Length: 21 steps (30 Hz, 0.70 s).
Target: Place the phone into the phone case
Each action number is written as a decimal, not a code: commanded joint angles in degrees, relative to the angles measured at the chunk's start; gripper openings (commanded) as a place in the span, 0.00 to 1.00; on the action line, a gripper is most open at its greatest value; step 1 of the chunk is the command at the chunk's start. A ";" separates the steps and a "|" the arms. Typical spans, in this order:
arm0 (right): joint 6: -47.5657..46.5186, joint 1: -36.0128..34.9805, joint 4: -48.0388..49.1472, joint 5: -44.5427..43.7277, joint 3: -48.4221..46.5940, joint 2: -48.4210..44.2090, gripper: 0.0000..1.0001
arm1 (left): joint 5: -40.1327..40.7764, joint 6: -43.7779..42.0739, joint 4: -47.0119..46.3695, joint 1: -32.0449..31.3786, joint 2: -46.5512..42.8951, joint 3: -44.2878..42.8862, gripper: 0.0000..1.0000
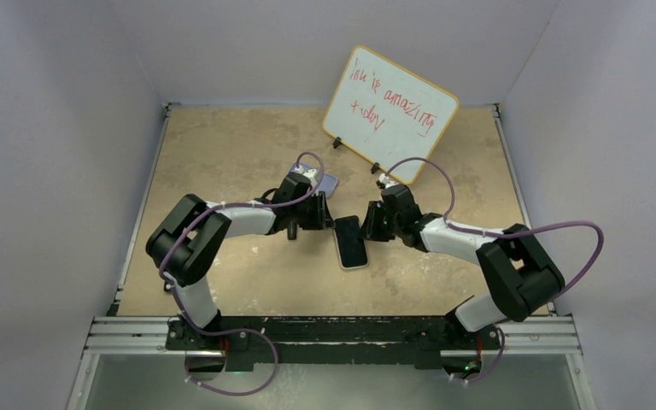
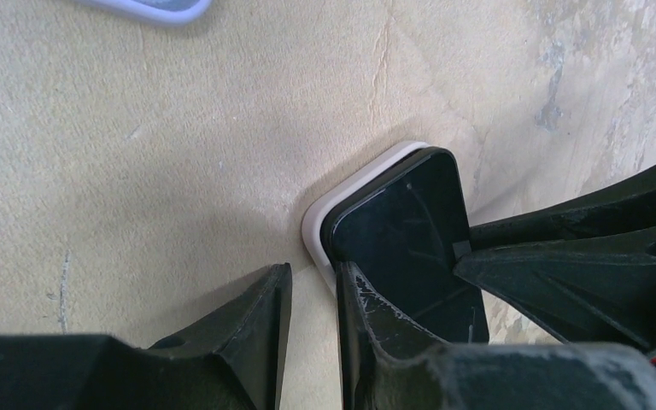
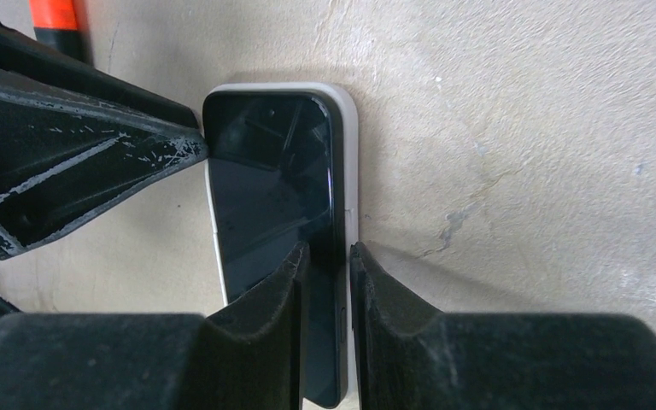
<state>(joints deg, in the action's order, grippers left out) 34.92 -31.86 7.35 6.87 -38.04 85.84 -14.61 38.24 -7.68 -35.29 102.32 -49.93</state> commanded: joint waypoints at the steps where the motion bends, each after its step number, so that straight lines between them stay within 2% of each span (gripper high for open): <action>1: -0.01 -0.87 0.20 3.39 2.53 -1.34 0.23 | -4.01 -0.70 3.47 -0.17 -2.05 2.31 0.28; 8: -0.01 -3.00 1.42 6.56 4.45 -1.82 0.11 | -10.26 3.06 -0.67 -0.27 -5.85 6.76 0.34; 13: 1.71 -3.72 4.79 6.77 6.14 0.40 0.07 | -10.88 4.18 -4.61 -0.28 -5.04 9.32 0.35; 17: 3.27 -3.78 6.55 8.44 6.82 0.97 0.08 | -13.37 5.34 -8.12 -0.37 -3.31 10.13 0.34; 21: 3.00 -3.74 3.95 6.73 6.52 -2.47 0.16 | -13.30 5.19 -7.95 -0.31 -3.27 9.82 0.33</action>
<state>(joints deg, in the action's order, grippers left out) 36.51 -33.01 14.26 8.54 -32.95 83.79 -26.72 42.96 -13.63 -35.33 98.28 -40.60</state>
